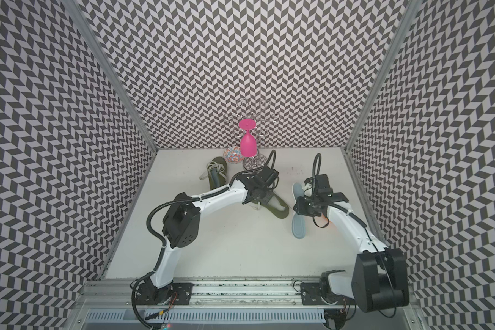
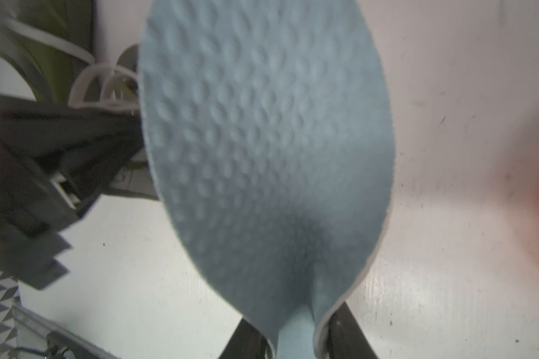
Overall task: Insert the insole into the shoe
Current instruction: Pick up the shoe at the center of the board.
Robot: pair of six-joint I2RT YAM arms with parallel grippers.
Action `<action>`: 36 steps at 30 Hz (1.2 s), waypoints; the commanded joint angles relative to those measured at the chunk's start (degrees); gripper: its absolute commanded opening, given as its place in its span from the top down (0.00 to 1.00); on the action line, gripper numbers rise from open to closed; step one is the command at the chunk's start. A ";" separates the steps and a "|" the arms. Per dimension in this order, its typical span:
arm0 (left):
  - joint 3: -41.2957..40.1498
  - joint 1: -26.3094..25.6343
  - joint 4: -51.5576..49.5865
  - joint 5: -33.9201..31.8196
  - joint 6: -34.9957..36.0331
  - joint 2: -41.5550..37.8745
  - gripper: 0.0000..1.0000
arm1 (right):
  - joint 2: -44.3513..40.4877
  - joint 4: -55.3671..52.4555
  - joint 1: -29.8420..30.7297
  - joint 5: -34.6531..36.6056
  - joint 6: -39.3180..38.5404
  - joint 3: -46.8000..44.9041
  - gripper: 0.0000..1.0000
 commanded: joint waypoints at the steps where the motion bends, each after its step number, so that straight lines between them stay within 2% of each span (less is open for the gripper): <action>1: -2.82 0.51 8.02 5.50 2.87 -5.98 1.00 | -2.56 -1.90 2.05 -2.68 -1.64 -0.64 0.68; 8: -10.67 2.11 14.53 12.92 5.05 -11.55 1.00 | -1.22 -2.58 8.22 -2.38 -1.04 -0.20 0.69; 14: -21.44 3.99 25.12 21.01 10.63 -19.63 1.00 | 2.24 -4.97 13.29 -1.74 -1.24 2.64 0.69; 21: -23.68 6.67 29.27 28.58 13.57 -20.53 1.00 | 3.40 -7.50 16.56 -2.87 -0.70 2.52 0.69; 26: -23.26 6.84 29.62 31.01 15.37 -19.83 1.00 | 4.51 -9.10 17.80 -2.78 -0.57 4.16 0.69; 36: -24.67 6.26 30.74 30.28 16.20 -20.28 1.00 | 6.14 -7.83 19.31 -5.83 2.03 5.58 0.70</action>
